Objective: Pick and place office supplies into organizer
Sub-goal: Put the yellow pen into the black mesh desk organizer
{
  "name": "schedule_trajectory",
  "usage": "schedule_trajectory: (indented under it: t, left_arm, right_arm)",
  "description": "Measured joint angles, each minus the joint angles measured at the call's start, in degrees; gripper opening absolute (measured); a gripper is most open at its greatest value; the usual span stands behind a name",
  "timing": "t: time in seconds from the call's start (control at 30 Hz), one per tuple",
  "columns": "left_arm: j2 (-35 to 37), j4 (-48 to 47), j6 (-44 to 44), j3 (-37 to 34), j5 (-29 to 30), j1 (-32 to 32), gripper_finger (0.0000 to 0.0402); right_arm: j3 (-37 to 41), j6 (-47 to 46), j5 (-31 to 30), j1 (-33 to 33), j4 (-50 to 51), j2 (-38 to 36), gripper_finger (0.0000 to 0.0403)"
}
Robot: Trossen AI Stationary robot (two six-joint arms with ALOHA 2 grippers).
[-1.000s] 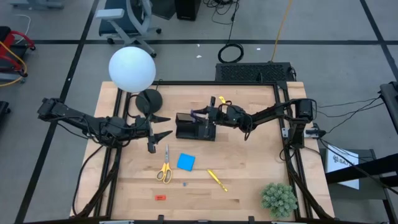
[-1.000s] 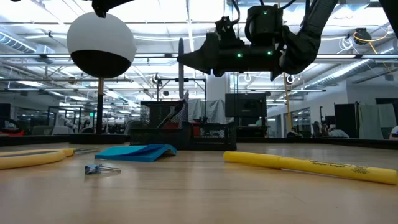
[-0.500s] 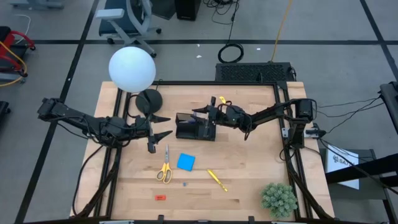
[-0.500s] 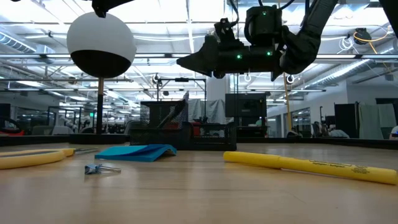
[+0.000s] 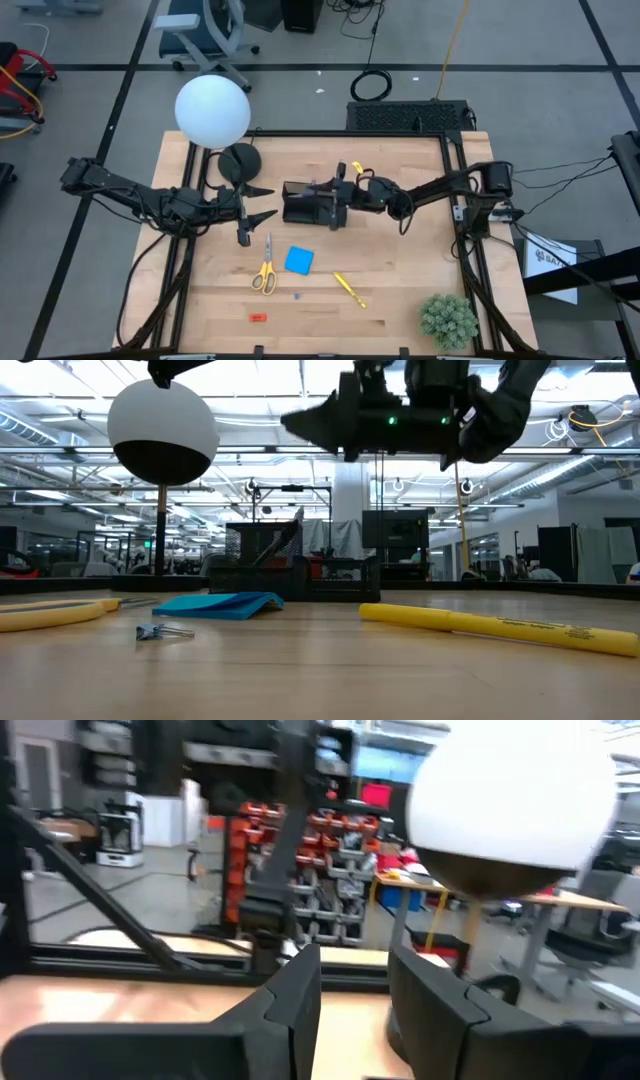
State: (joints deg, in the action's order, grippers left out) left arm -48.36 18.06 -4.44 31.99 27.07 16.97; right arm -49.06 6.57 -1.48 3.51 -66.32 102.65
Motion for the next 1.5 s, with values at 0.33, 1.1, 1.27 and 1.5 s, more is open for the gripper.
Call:
schedule_trajectory:
  t: [0.33,1.1,1.27,1.5]
  left_arm:
    - [0.00,0.09,2.28,0.00,-0.06,0.00,0.0244]
    - [0.02,0.17,7.31,0.00,-0.09,0.00,0.0244]
    - [0.02,0.17,7.18,0.00,-0.09,0.00,0.0244]
    - [0.02,0.19,7.20,0.00,-0.11,0.00,0.0244]
  right_arm:
    - [0.00,-3.52,0.03,-4.43,7.07,-3.72,0.0107]
    - [0.00,-14.90,-0.22,-10.39,22.47,-6.30,0.0102]
    - [0.00,-15.97,-1.57,-10.39,26.63,-6.28,0.0102]
    - [-1.52,-20.42,-4.87,-11.04,33.56,-6.56,0.0096]
